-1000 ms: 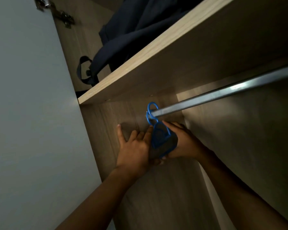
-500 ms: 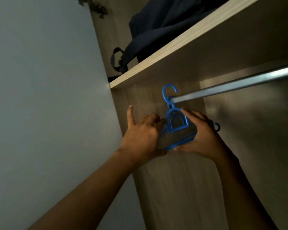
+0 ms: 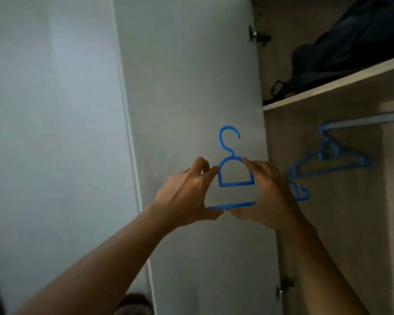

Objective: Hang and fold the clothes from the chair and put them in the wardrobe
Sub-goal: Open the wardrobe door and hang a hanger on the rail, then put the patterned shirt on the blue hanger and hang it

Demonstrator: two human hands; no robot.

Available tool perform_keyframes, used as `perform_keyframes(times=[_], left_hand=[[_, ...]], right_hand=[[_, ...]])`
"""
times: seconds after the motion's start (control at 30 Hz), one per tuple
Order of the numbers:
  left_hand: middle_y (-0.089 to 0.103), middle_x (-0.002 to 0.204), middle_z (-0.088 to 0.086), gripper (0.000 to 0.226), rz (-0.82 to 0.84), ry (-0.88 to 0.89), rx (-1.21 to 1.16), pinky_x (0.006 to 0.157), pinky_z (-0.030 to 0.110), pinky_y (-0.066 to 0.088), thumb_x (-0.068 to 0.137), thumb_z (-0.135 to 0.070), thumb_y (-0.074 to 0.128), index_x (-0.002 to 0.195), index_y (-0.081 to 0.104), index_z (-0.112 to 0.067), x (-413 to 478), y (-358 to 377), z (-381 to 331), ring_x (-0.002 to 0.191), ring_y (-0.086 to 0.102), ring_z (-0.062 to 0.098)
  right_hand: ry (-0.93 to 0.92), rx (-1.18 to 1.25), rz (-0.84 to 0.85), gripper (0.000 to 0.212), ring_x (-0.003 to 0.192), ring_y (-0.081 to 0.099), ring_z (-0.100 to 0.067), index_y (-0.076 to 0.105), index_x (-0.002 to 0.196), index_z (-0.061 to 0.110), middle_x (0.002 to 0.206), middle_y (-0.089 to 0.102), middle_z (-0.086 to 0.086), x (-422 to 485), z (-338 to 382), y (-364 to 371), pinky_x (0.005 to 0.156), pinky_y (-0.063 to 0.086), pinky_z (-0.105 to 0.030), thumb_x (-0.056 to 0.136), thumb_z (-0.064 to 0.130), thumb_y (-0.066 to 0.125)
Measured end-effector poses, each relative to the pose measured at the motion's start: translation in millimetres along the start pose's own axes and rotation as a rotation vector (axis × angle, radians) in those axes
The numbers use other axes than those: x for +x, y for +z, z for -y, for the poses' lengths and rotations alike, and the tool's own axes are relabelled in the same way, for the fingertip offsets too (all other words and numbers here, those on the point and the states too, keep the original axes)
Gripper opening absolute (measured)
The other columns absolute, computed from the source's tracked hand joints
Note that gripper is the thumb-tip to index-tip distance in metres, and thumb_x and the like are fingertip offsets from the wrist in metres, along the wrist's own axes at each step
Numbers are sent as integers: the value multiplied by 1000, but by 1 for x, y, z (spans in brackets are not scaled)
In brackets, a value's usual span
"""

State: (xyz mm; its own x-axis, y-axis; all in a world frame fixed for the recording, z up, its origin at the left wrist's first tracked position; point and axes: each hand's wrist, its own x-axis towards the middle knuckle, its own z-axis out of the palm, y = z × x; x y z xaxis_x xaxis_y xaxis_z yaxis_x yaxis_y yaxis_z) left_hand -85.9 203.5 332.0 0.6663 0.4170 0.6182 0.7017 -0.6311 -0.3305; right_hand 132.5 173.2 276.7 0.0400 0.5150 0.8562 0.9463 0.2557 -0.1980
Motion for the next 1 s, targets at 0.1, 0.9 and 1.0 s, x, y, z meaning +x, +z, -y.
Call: perform_keyframes(times=[0.1, 0.9, 1.0], left_hand=[[39, 133, -3, 99, 35, -91, 40, 62, 23, 42, 71, -68, 72, 152, 31, -28, -68, -39, 35, 70, 49, 13], [40, 133, -6, 102, 386, -861, 226, 66, 32, 58, 64, -76, 65, 151, 36, -32, -461, -27, 277, 77, 59, 12], [40, 131, -8, 101, 443, -911, 220, 59, 28, 55, 66, -79, 62, 152, 32, -34, -472, 20, 307, 70, 54, 8]], right_hand=[[-108, 40, 49, 123, 118, 51, -19, 36, 152, 18, 134, 50, 4, -5, 69, 16, 100, 43, -54, 51, 85, 60], [-637, 454, 569, 109, 121, 48, -21, 26, 154, 21, 139, 47, 4, -62, 428, 353, 97, 44, -43, 68, 69, 73], [-634, 468, 648, 109, 121, 46, -19, 25, 155, 21, 139, 46, 5, -65, 429, 413, 98, 43, -41, 69, 68, 73]])
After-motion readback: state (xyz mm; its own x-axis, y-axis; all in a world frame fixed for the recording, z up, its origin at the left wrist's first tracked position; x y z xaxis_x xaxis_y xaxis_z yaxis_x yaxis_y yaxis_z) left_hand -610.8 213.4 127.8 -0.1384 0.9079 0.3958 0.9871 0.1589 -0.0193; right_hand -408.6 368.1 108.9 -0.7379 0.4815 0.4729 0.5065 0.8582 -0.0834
